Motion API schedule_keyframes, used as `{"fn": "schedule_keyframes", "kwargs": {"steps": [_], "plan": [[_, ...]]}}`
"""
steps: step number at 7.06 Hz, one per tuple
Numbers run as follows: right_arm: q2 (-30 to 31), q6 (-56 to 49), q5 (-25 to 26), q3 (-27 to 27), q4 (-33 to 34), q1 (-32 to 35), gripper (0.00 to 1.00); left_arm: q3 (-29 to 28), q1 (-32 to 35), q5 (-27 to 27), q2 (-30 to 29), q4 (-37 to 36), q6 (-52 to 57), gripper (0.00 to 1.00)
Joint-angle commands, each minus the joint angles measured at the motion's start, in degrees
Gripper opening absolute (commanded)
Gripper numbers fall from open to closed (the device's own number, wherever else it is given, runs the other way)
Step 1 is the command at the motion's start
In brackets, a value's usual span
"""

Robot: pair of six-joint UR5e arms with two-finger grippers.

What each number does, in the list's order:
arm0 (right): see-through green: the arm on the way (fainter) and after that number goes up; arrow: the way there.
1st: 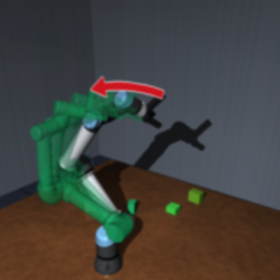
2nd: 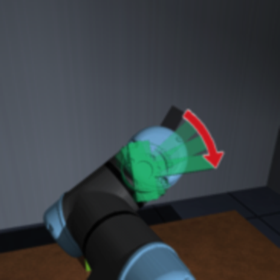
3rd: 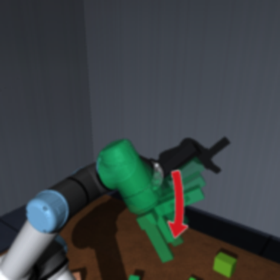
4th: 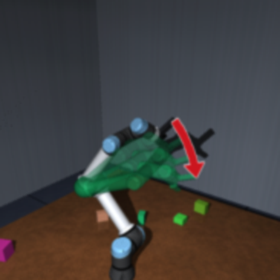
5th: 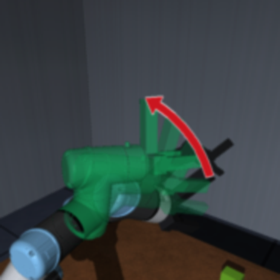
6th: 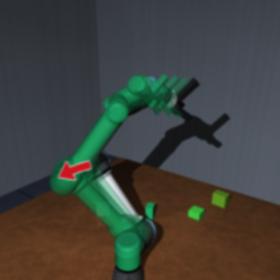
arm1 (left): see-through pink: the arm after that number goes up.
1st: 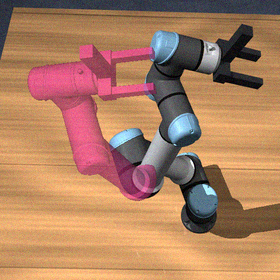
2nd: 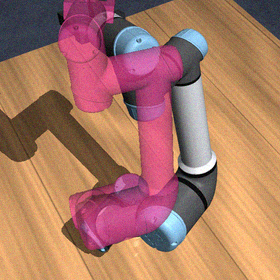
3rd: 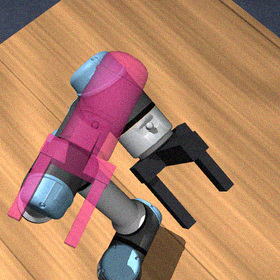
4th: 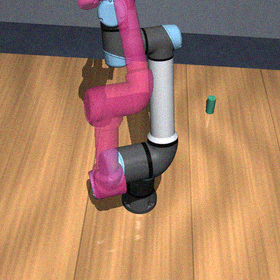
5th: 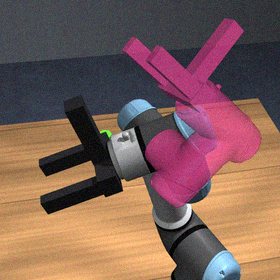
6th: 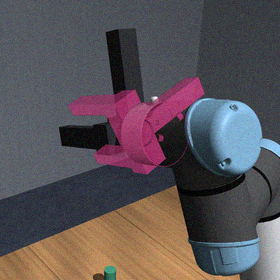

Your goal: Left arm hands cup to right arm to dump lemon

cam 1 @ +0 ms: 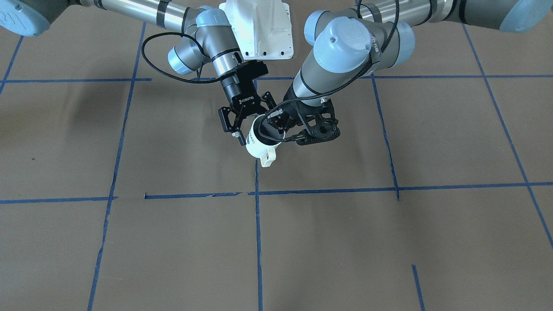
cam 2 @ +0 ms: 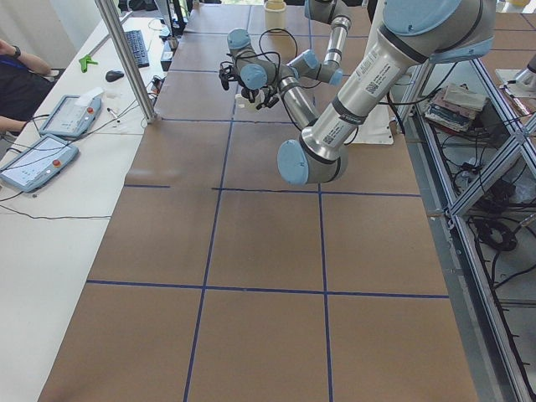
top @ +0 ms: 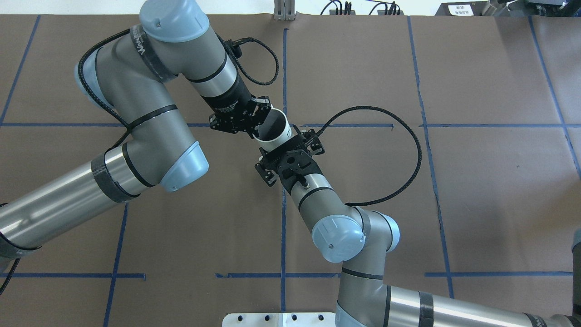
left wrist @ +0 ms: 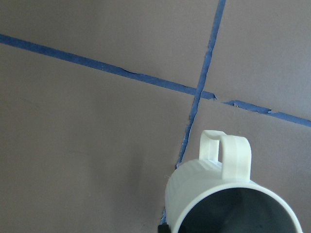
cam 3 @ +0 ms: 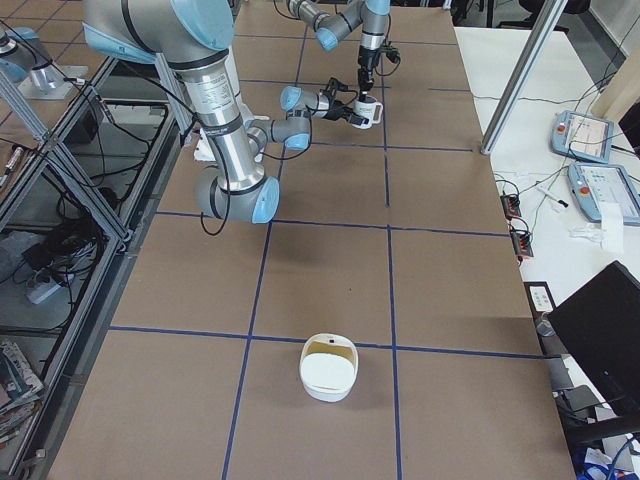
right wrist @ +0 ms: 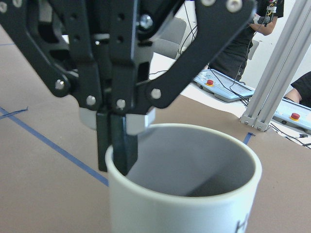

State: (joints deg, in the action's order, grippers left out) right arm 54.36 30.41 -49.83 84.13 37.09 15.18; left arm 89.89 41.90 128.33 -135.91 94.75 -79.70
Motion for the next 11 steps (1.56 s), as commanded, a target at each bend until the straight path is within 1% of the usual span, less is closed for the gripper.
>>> {"fn": "schedule_keyframes", "kwargs": {"steps": [1,2,3,4,5,6,7,8,9,10,11], "plan": [[0.1,0.0,0.0,0.0,-0.1,-0.5,0.99,-3.0,0.7,-0.1,-1.4,0.2,0.2,0.00],[0.2,0.0,0.1,0.0,-0.2,-0.8,0.99,-4.5,2.6,-0.1,-1.5,0.9,0.9,0.00],[0.3,0.2,-0.1,0.0,-1.0,-0.9,0.99,-6.7,4.1,-0.1,-1.4,1.0,4.0,0.00],[-0.1,0.7,0.1,0.1,-1.1,-0.9,0.99,-7.5,6.9,0.1,-0.3,0.7,7.8,0.00],[0.0,0.7,0.3,0.4,-1.2,-0.9,1.00,-7.0,8.5,0.2,2.7,0.6,10.5,0.00],[-0.1,0.8,1.0,0.8,-1.1,-0.3,1.00,-5.2,10.4,0.3,6.3,0.4,14.4,0.00],[-0.3,1.7,0.6,0.9,-1.1,1.7,1.00,-1.6,12.0,1.9,11.5,0.3,18.8,0.00],[-0.2,3.5,-2.4,1.2,-0.8,4.4,1.00,2.6,15.4,4.0,16.8,0.3,23.8,0.00],[0.1,5.2,-9.8,1.2,-0.4,8.9,1.00,6.0,17.0,4.4,21.8,0.3,28.0,0.00],[0.6,7.0,-18.5,1.3,3.0,13.8,1.00,8.8,18.6,4.3,26.5,0.3,31.9,0.00],[0.7,7.2,-27.2,1.6,9.5,19.3,1.00,11.1,21.0,4.4,31.2,0.3,37.0,0.00]]}}
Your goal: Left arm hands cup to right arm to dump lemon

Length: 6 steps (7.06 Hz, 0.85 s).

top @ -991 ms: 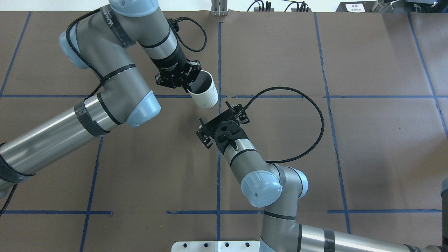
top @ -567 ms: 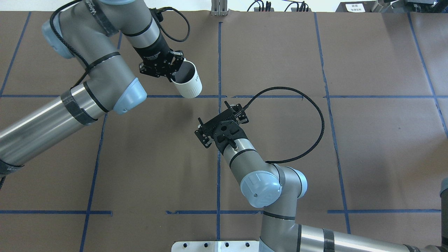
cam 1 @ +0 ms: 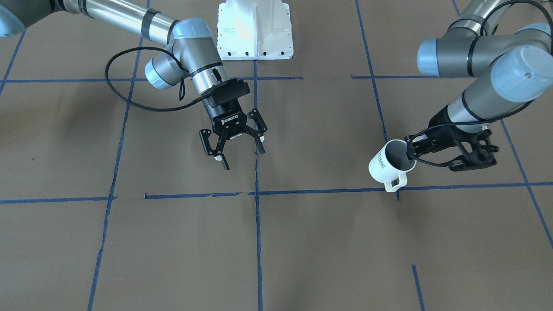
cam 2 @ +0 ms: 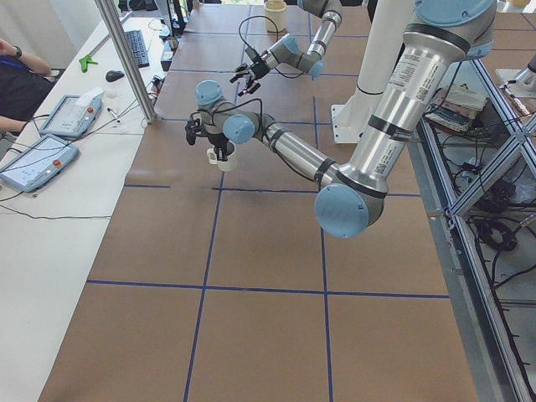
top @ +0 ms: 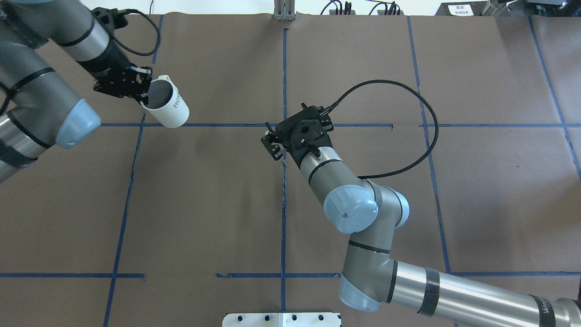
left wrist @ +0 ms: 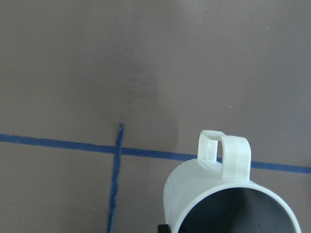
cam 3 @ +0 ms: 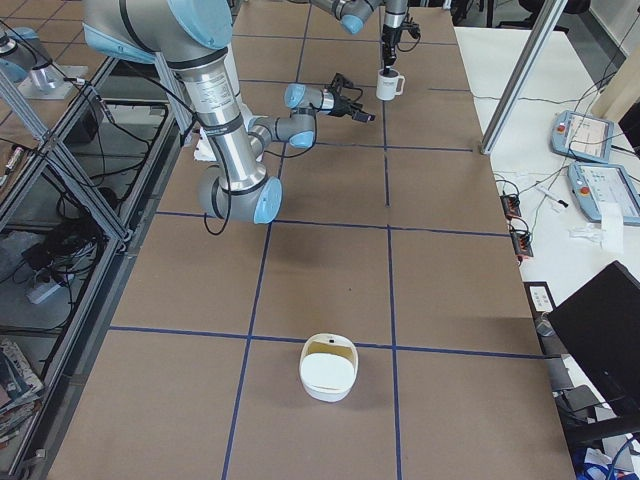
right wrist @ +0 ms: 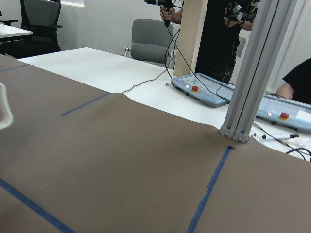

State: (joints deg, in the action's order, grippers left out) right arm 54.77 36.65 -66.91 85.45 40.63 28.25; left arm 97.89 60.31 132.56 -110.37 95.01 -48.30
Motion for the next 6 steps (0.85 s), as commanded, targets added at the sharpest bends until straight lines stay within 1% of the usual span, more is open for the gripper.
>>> {"fn": "schedule_keyframes", "kwargs": {"steps": [1,2,3,4,5,6], "plan": [[0.5,0.9,-18.5,0.3,12.0,11.5,1.00,3.9,4.2,0.2,9.3,0.3,11.2,0.00],[2.2,0.7,-28.0,0.9,17.7,16.5,1.00,4.5,5.1,-0.4,13.3,0.7,16.4,0.00],[6.0,0.1,-38.7,2.2,18.5,22.0,1.00,4.9,5.3,-0.5,16.3,1.7,19.4,0.00],[10.0,-0.9,-50.5,1.9,18.9,28.6,1.00,4.4,5.2,-0.5,18.9,4.9,19.2,0.00],[12.2,-5.9,-58.2,1.9,20.3,33.9,1.00,4.5,5.3,-0.5,20.1,6.8,18.8,0.00],[14.3,-12.7,-61.3,2.2,23.6,36.2,1.00,4.4,5.2,-0.4,20.9,6.9,16.4,0.01]]}}
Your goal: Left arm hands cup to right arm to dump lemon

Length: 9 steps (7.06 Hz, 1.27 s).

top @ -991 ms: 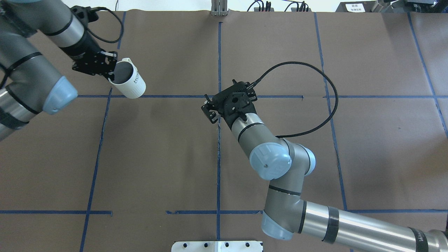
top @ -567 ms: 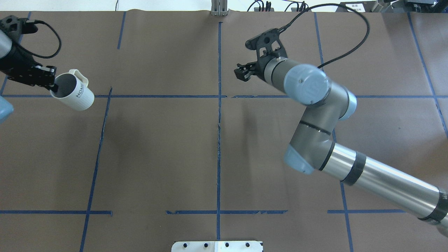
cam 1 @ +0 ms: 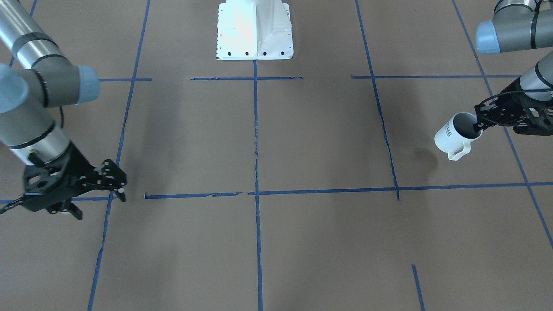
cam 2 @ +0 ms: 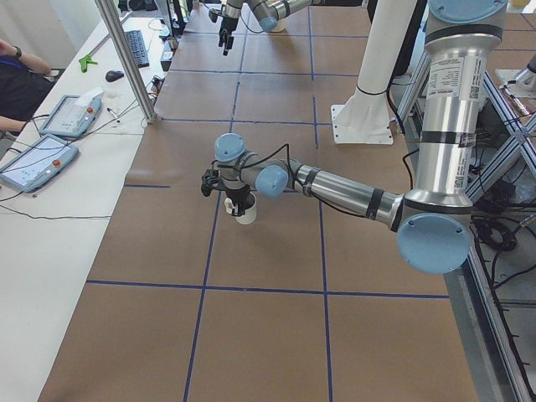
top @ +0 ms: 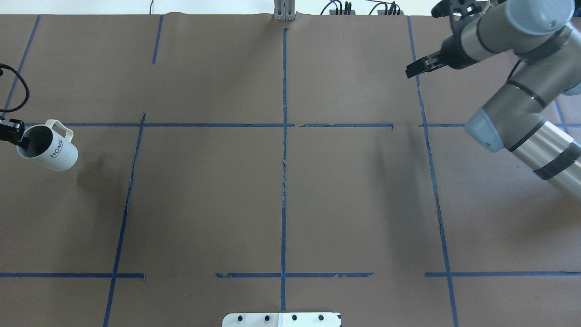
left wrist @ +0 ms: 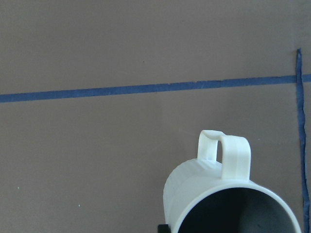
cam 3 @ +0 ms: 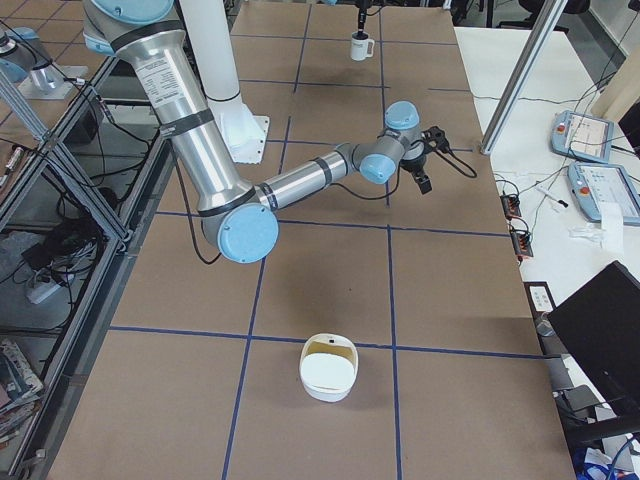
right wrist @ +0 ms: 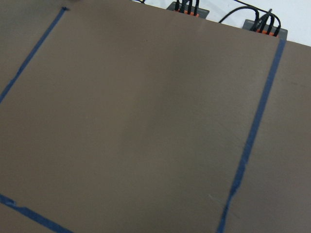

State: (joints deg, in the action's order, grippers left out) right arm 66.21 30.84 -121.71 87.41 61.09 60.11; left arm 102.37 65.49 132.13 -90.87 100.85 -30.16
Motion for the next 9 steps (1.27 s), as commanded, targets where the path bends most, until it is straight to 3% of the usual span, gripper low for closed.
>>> {"fn": "schedule_keyframes", "kwargs": {"steps": [1,3,6,7,8,9], "plan": [[4.5,-10.0,-6.5,0.6,4.9,4.7,1.00,-0.5,-0.1,-0.1,1.4,1.1,-2.4,0.01],[7.4,-16.8,-8.3,0.4,5.8,8.9,1.00,-1.9,-0.5,-3.6,1.9,2.1,-2.6,0.01],[8.8,-21.7,-12.9,0.1,8.1,13.2,1.00,-2.6,-1.5,-3.5,1.8,2.1,-2.5,0.10],[10.2,-24.0,-12.9,0.0,9.2,13.6,1.00,-3.7,-2.3,-3.5,1.4,2.2,-2.4,0.44],[11.0,-27.6,-12.9,0.1,12.1,14.6,1.00,-3.9,-3.1,-3.7,1.4,3.5,-2.3,0.71],[10.9,-29.8,-12.9,0.6,15.9,16.1,1.00,-4.1,-3.1,-3.5,1.4,4.3,-2.0,0.77]]}}
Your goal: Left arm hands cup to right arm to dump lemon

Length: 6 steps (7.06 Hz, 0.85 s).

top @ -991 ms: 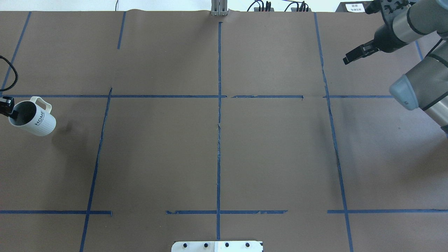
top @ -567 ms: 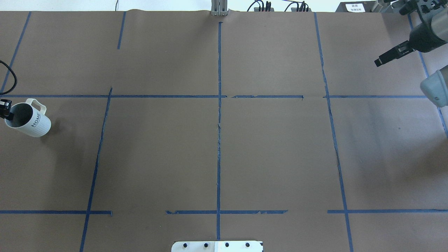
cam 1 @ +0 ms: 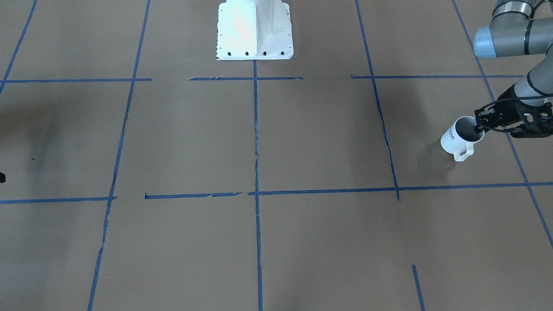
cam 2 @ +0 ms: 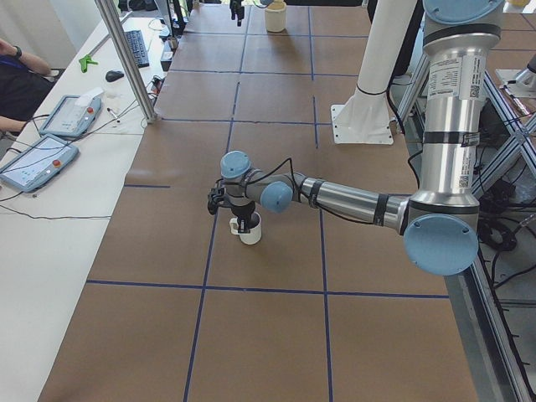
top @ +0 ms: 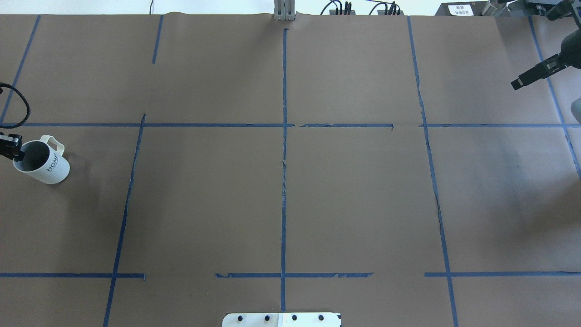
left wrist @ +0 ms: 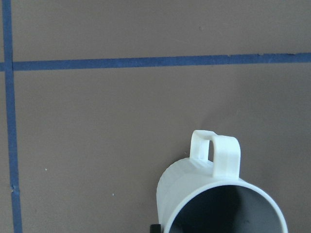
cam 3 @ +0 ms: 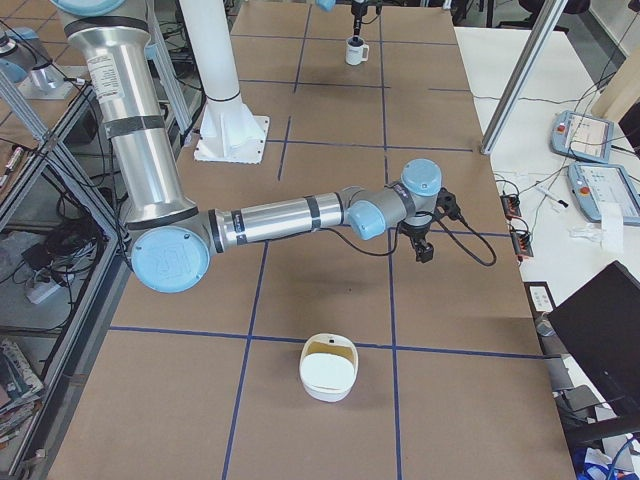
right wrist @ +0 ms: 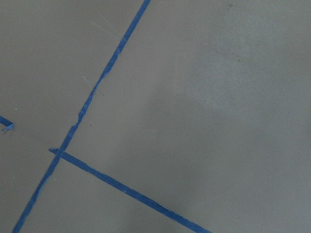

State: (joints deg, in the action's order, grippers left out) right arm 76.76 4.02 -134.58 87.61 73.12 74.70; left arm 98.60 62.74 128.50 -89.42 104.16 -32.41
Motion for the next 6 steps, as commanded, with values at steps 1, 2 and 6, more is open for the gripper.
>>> {"fn": "schedule_keyframes", "kwargs": {"steps": [1,2,6], "plan": [[0.9,-6.4,0.0,0.4,5.4,1.9,1.00,0.9,-0.1,0.1,0.5,0.9,0.4,1.00],[1.7,-6.9,-0.1,0.5,5.5,2.8,1.00,2.7,0.2,0.1,0.7,0.6,1.1,1.00],[11.2,-11.8,-0.6,9.1,16.3,10.5,1.00,4.7,16.7,0.4,2.9,-15.2,37.8,1.00]]}}
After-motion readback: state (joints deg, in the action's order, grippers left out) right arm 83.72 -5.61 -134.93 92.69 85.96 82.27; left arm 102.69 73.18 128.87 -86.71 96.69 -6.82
